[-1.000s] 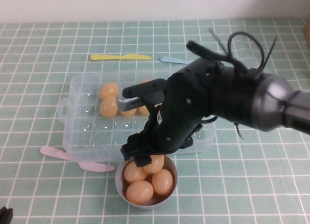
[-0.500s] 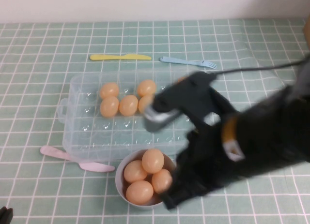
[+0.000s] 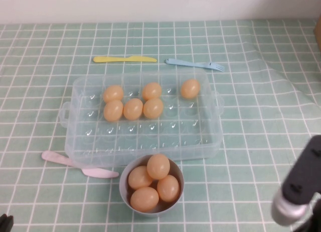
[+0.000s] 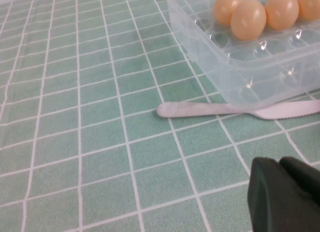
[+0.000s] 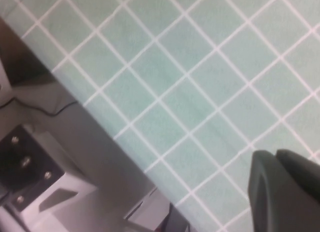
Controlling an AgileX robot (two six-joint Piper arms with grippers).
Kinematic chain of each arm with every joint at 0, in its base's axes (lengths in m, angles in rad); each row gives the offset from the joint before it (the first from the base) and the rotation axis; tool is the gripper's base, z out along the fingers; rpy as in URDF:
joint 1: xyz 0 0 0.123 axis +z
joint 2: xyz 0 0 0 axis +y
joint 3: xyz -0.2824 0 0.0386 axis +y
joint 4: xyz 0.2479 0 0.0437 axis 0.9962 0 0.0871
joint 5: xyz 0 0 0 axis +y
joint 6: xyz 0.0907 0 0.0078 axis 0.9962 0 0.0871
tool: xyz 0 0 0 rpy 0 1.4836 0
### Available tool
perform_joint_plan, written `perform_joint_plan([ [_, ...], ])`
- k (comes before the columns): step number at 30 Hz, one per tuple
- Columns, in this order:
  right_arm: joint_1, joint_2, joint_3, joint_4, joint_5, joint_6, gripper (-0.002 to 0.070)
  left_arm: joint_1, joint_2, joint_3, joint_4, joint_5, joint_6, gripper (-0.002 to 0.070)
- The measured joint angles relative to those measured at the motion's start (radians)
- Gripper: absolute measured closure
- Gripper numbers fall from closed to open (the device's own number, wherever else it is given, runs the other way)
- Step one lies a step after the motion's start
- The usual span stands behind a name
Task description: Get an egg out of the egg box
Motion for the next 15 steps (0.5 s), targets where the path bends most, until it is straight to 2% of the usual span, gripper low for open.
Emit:
perform_joint_plan([
  [10,0.000,-0.098,0.048,-0.002,0.049,-0.002,0.0692,0.000,0.000,0.000,0.001,0.000,0.000,0.0679],
  [15,-0.014,-0.170,0.173,-0.032,-0.076,-0.006,0.0692,0.000,0.000,0.000,0.001,0.000,0.000,0.0679],
])
